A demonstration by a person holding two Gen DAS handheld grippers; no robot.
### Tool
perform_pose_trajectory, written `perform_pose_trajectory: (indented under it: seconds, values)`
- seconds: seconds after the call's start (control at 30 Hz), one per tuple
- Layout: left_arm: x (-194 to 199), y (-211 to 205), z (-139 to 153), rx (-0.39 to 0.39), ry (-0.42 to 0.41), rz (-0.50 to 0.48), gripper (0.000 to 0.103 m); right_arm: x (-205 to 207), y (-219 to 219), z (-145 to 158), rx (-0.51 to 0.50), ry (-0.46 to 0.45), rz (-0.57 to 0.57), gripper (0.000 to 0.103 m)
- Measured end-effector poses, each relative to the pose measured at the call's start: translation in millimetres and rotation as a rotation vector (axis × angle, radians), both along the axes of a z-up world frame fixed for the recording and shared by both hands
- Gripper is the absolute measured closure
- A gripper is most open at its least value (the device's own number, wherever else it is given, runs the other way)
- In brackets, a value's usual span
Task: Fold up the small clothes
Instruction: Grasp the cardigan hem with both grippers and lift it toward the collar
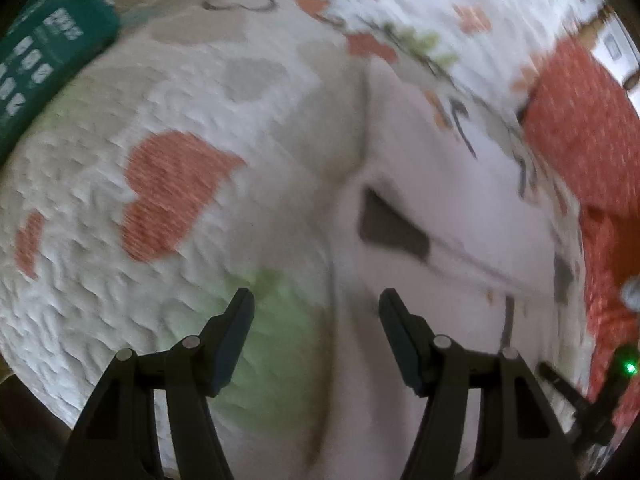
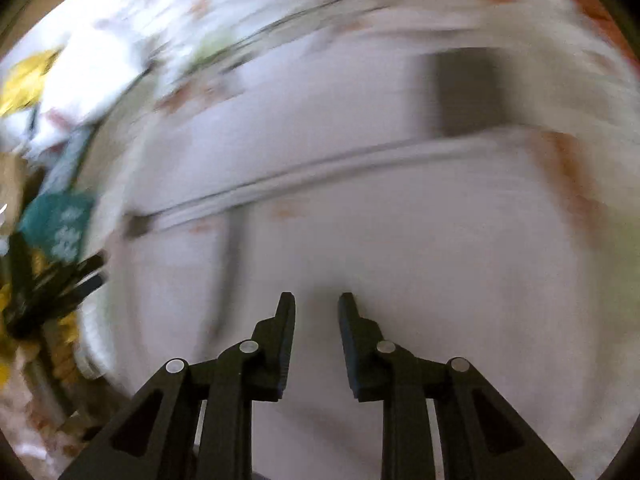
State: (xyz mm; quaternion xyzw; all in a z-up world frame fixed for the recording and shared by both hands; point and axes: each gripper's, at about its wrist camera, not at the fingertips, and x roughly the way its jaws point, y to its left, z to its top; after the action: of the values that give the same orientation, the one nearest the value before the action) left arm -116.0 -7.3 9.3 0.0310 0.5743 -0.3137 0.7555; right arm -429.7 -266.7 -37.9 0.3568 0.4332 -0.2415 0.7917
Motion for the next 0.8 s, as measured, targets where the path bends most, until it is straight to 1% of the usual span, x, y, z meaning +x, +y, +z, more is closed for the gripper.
perform_pose_trajectory:
  seconds: [0.03,0.1,0.17,0.23,0.3,0.33,0.37,0.4,0.5,0.57,0.63,0.73,0.8]
  values:
    - [-8,-3,-2,0.005,-0.003,-0.017,0.039,-22,-5,3,-0.040,0.026,-0.042,0.074]
    - [-18,-2,-7,0.009,-0.022,-0.036,0.037,-52,-13,5,-0.050,0.039,-0.099,0.073]
    - [-26,4,-8,-0.006,-0.041,-0.042,0.031,-88,-23,7,-0.027,0.003,-0.161,0.072]
    - [-29,12,-10,-0.029,-0.043,-0.031,0.030,-117,-24,7,-0.008,-0.036,-0.207,0.069]
    - [-35,21,-12,-0.054,-0.047,-0.018,0.030,-135,-25,2,0.025,-0.066,-0.226,0.066]
    - [-39,24,-13,-0.067,-0.052,-0.014,0.030,-143,-24,-3,0.051,-0.088,-0.231,0.066]
    - [-43,29,-16,-0.083,-0.057,-0.007,0.030,-142,-22,-6,0.077,-0.113,-0.231,0.066]
    - [-50,34,-18,-0.102,-0.055,-0.004,0.030,-147,-21,-12,0.117,-0.151,-0.228,0.064]
    - [-73,47,-22,-0.160,-0.044,-0.012,0.031,-146,-8,-23,0.221,-0.271,-0.194,0.063]
    - [-88,53,-27,-0.187,-0.021,-0.031,0.036,-141,0,-33,0.320,-0.348,-0.141,0.063]
    - [-105,59,-30,-0.187,-0.022,-0.053,0.041,-133,10,-42,0.377,-0.375,-0.094,0.063]
    - [-119,64,-36,-0.193,0.020,-0.070,0.052,-129,24,-47,0.385,-0.392,-0.050,0.063]
    - [-129,71,-41,-0.205,0.054,-0.062,0.057,-128,31,-52,0.417,-0.406,-0.028,0.063]
